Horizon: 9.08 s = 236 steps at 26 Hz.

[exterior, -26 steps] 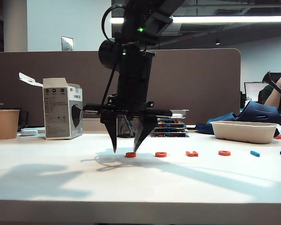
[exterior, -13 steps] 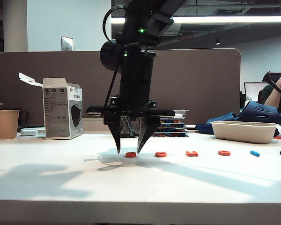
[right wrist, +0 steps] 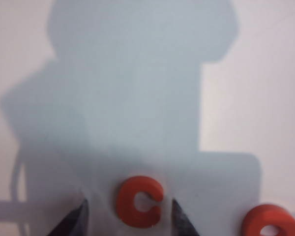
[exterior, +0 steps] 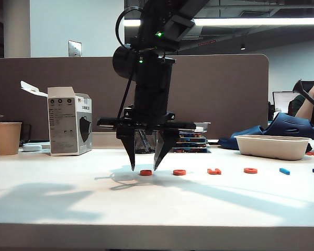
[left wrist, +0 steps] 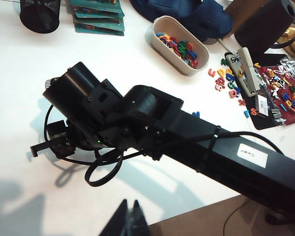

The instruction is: Select the appropriate letters from the row of letter magnets placed on the table to arrange into the word "cool".

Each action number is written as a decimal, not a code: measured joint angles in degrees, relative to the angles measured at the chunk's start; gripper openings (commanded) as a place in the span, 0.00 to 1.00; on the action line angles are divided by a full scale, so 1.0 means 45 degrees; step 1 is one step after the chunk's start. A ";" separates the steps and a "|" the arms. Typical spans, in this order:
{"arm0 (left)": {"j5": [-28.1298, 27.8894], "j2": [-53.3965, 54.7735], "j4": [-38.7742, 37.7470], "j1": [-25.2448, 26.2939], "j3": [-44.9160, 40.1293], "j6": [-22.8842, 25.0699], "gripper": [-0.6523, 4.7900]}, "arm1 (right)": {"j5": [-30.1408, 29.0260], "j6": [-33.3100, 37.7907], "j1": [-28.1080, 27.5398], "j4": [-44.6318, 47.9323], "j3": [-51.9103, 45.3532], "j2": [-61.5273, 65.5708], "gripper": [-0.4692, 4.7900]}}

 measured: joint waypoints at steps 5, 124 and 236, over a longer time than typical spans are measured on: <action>0.0000 0.0000 0.0005 0.0000 0.0000 0.0000 0.11 | -0.0010 0.0029 -0.0034 0.0010 0.0010 0.0155 0.49; 0.0000 0.0000 0.0005 0.0000 0.0000 0.0000 0.11 | 0.0554 0.0821 -0.0306 0.1545 -0.9301 -0.6062 0.29; 0.0000 0.0005 0.0000 0.0000 0.0000 0.0000 0.11 | -0.6207 -0.1122 -0.3648 0.4702 -0.5916 -0.2793 0.08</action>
